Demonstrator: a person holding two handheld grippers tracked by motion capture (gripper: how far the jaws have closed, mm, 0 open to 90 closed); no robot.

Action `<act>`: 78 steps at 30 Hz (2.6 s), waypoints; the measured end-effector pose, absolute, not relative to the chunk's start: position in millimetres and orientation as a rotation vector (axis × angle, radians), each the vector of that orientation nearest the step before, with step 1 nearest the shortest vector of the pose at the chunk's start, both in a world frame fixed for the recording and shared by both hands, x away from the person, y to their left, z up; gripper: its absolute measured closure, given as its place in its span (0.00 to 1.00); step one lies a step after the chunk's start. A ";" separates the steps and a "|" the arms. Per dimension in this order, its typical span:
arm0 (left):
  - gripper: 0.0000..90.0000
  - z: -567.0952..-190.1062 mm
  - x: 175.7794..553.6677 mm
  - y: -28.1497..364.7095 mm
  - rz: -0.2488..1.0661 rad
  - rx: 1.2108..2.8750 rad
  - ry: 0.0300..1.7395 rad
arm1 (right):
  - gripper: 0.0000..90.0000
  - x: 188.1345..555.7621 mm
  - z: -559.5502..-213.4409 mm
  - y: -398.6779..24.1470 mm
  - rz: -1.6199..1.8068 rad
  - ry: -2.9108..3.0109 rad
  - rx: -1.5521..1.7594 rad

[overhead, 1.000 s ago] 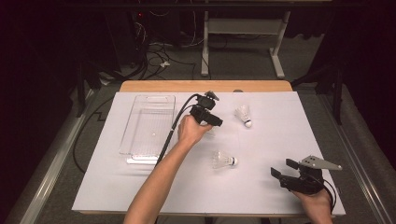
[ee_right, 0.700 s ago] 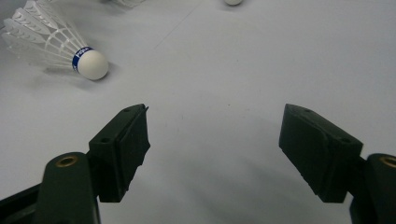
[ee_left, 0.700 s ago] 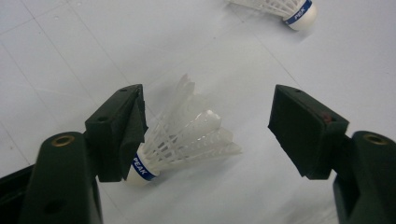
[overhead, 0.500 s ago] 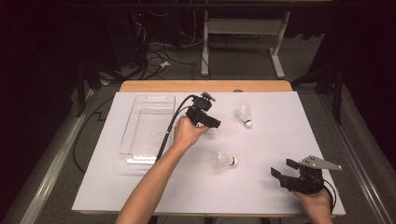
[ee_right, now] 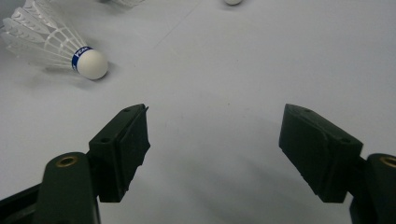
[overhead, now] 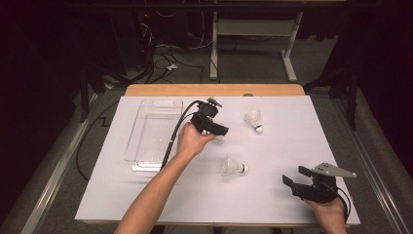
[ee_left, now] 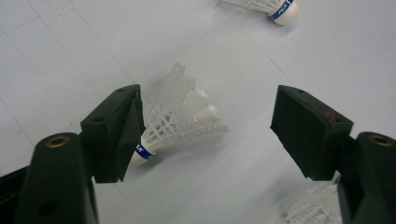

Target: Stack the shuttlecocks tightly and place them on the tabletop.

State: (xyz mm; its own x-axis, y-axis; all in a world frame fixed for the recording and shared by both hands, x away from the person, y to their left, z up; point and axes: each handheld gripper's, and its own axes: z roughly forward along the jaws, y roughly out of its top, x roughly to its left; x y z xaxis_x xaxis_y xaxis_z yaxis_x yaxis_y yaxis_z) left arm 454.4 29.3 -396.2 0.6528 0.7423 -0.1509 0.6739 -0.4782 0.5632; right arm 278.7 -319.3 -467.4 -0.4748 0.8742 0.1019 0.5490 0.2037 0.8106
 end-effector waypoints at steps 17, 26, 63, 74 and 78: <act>0.31 -397.5 441.5 42.5 0.144 2.253 1.098 | 0.27 278.6 -467.4 -319.2 1.167 2.105 1.328; 0.32 -397.5 435.2 44.7 0.158 2.263 1.092 | 0.27 278.5 -467.3 -319.2 1.167 2.104 1.329; 0.33 -404.7 406.8 53.0 0.113 2.280 1.059 | 0.27 278.6 -467.4 -319.2 1.166 2.105 1.329; 0.33 -408.1 399.4 55.1 0.110 2.285 1.051 | 0.27 278.9 -467.6 -319.2 1.163 2.110 1.329; 0.33 -409.7 397.2 55.6 0.114 2.290 1.053 | 0.27 278.9 -467.7 -319.1 1.162 2.111 1.328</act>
